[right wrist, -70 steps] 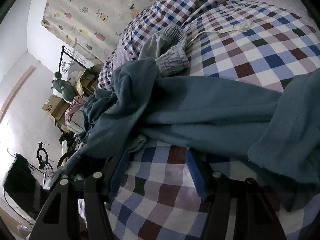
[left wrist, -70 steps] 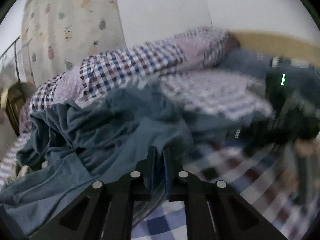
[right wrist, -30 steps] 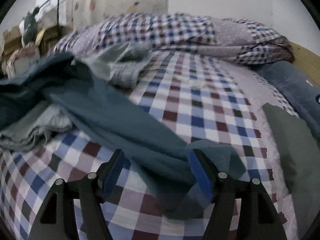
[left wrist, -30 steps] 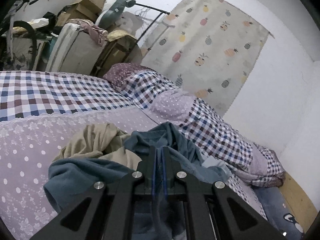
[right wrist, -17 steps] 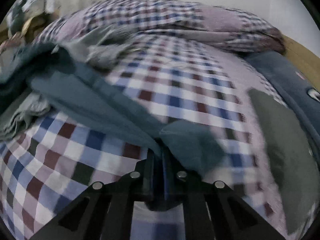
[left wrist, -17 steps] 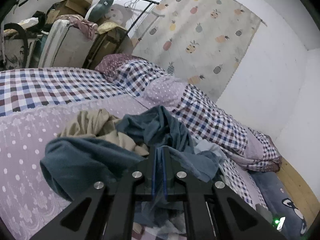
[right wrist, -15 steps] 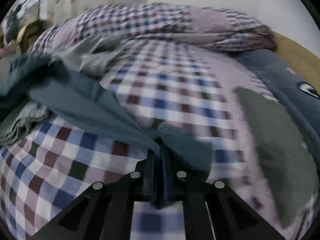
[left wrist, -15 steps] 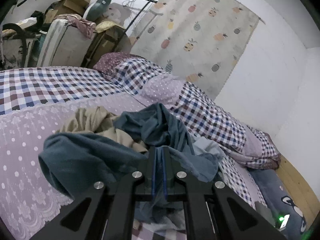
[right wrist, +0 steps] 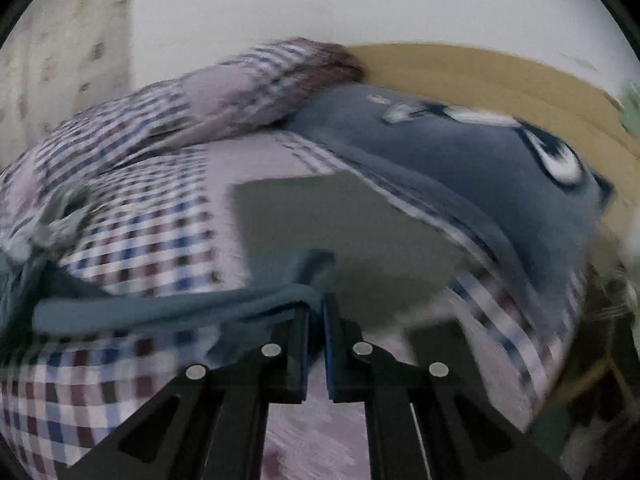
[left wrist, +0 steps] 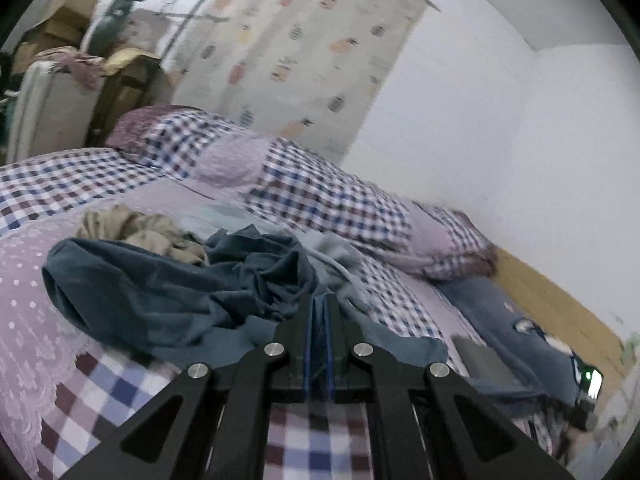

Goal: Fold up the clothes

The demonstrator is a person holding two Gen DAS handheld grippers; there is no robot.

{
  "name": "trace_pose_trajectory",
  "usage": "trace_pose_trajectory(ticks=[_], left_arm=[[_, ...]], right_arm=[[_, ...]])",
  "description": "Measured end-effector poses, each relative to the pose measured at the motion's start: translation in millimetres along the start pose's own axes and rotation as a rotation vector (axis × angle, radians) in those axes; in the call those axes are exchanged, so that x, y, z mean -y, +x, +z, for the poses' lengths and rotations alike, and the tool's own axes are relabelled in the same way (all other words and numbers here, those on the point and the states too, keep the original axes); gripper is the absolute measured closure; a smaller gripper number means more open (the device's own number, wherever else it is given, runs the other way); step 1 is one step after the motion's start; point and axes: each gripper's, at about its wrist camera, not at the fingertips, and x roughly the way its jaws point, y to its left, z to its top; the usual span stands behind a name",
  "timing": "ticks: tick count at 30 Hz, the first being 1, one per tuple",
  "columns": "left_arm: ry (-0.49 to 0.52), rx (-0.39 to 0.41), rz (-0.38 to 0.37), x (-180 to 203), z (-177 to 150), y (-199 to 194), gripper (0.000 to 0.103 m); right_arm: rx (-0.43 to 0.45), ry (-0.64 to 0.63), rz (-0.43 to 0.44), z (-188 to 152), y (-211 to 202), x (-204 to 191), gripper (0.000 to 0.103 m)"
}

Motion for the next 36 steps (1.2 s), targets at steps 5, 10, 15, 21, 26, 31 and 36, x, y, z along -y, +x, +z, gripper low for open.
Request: trace_pose_trajectory(ticks=[5,10,15,21,26,31,36], left_arm=[[0.086,-0.04,0.018,12.5,-14.5,-7.7,0.099],[0.076,-0.063,0.045,6.0,-19.4,-4.9,0.099],[0.03,-0.103,0.067,-9.6,-25.6,5.9,0.099],[-0.003,-0.104,0.11,-24.0,-26.3,19.3,0.099],[-0.043,-0.106,0.139,-31.4,-24.6,37.0,0.099],[-0.039,-0.126,0.16,-35.7,-25.7,49.7,0.099],[-0.052,-0.132,0.145,-41.0,-23.6,50.2,0.099]], right_arm=[[-0.037,0.09,-0.063,-17.4,-6.8,26.4,0.061],[0.068,0.039,-0.026,-29.4,-42.6,-6.1,0.043],[0.168,-0.217,0.141,-47.0,-62.1,-87.5,0.043],[0.318,-0.669,0.277,-102.5,-84.4,-204.1,0.043],[0.398,-0.997,0.338,-166.2,-94.5,-273.2,0.04],[0.485,-1.176,0.359,-208.0,-96.0,-315.3,0.031],[0.527,-1.204,0.317,-208.4,-78.4,-339.9,0.031]])
